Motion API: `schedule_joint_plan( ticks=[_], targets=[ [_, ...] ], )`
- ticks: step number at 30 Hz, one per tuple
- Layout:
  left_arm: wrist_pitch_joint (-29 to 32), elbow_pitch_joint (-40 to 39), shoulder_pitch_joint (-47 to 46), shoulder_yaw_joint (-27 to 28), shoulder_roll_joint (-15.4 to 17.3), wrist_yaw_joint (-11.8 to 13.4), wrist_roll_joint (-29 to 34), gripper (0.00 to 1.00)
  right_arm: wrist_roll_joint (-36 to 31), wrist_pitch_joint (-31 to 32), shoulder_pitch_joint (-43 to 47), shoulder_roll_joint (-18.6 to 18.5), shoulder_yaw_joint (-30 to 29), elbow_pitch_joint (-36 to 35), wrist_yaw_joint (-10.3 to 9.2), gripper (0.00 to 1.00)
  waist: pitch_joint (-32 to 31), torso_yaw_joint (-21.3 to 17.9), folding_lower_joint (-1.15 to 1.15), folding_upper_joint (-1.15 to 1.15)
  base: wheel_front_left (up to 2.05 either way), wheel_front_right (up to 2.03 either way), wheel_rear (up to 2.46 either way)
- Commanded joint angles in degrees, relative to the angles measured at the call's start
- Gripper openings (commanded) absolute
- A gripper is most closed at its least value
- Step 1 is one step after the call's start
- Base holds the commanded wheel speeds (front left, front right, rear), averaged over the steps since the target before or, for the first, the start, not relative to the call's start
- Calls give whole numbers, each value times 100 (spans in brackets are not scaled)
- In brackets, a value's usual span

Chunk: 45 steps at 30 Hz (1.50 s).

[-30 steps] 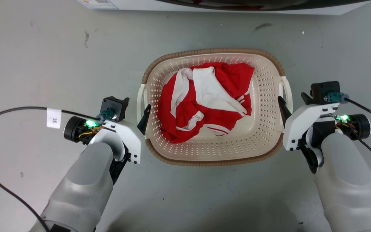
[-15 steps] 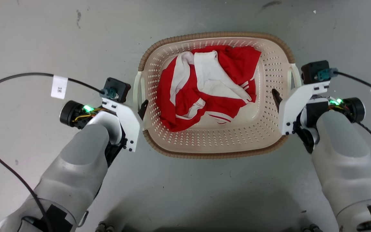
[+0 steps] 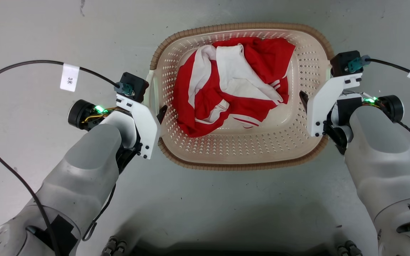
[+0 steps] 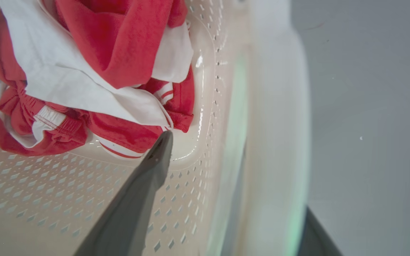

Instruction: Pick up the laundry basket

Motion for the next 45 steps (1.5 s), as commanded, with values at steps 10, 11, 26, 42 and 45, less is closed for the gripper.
schedule_joint_plan(
  ticks=[10,11,26,42,45],
  targets=[
    [-168,79,-176,-552,83,17,-382,100,-216,-155,-212,-3,-50,221,-4,100,18,19,0,0,0,0,0],
    [-214,70,-193,-602,87,16,-419,100,-253,-189,-225,-3,-65,221,-4,100,18,19,0,0,0,0,0],
    [-416,-17,-497,-1404,111,15,-1000,0,-737,-90,-251,-3,-357,299,-2,0,42,114,0,0,0,0,0],
    [262,-412,-70,-1764,401,15,-1317,0,-129,966,167,-31,169,476,-1,0,-1255,-56,0,0,0,0,0],
    [573,-678,71,-1783,548,15,-1346,0,78,1352,264,-31,442,489,-1,0,-1641,-110,0,0,0,0,0]
  ],
)
